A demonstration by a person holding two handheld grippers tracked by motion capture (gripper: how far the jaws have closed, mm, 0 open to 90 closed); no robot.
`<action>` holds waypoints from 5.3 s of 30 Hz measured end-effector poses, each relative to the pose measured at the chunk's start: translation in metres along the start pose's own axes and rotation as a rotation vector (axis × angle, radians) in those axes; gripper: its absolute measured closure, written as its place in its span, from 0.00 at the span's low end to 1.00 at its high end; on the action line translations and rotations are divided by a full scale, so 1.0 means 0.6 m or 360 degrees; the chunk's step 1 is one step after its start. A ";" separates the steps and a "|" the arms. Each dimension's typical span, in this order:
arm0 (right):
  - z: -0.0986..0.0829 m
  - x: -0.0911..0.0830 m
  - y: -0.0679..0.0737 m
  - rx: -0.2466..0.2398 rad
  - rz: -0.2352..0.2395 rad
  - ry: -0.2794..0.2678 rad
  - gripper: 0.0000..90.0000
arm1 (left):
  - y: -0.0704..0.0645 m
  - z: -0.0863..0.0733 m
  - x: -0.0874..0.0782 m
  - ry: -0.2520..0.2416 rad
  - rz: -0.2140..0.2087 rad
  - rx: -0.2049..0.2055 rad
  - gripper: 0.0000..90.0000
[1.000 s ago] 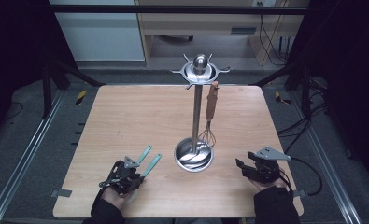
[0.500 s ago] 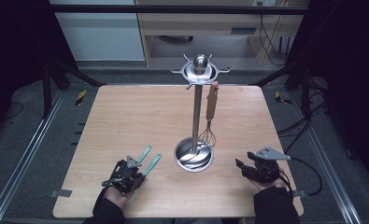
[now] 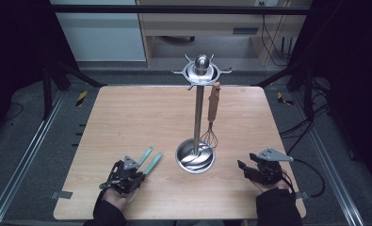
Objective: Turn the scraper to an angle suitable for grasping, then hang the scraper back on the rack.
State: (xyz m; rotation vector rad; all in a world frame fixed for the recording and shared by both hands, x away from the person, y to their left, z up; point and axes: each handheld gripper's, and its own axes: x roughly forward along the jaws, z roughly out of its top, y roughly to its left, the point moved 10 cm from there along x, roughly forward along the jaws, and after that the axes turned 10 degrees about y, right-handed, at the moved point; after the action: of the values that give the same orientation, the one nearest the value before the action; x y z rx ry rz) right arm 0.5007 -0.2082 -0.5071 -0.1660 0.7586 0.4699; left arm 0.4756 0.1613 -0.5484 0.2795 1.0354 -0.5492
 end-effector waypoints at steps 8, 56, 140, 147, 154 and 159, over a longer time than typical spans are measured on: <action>0.000 0.000 -0.001 0.0005 -0.0001 -0.0003 0.48 | 0.010 0.011 -0.033 -0.0140 -0.0023 -0.0042 0.90; 0.001 0.004 -0.006 0.0006 -0.0011 0.0002 0.47 | -0.007 0.111 -0.245 -0.0969 -0.0004 0.0007 0.90; 0.001 0.003 -0.009 0.0013 -0.0010 -0.0002 0.47 | -0.167 0.252 -0.350 -0.1257 -0.0116 0.0318 0.90; 0.000 0.003 -0.008 0.0019 -0.0007 0.0004 0.47 | -0.170 0.261 -0.340 -0.1232 -0.0101 0.0314 0.90; 0.000 0.003 -0.009 0.0011 -0.0009 0.0001 0.47 | -0.170 0.267 -0.327 -0.1210 -0.0099 0.0306 0.90; 0.001 0.003 -0.009 0.0011 -0.0008 0.0000 0.47 | -0.171 0.270 -0.320 -0.1204 -0.0094 0.0303 0.89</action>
State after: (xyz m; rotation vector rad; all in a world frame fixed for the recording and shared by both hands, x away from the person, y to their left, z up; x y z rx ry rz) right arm 0.5044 -0.2121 -0.5082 -0.1612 0.7598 0.4624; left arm 0.4625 0.0571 -0.2981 0.1821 0.2593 -0.7317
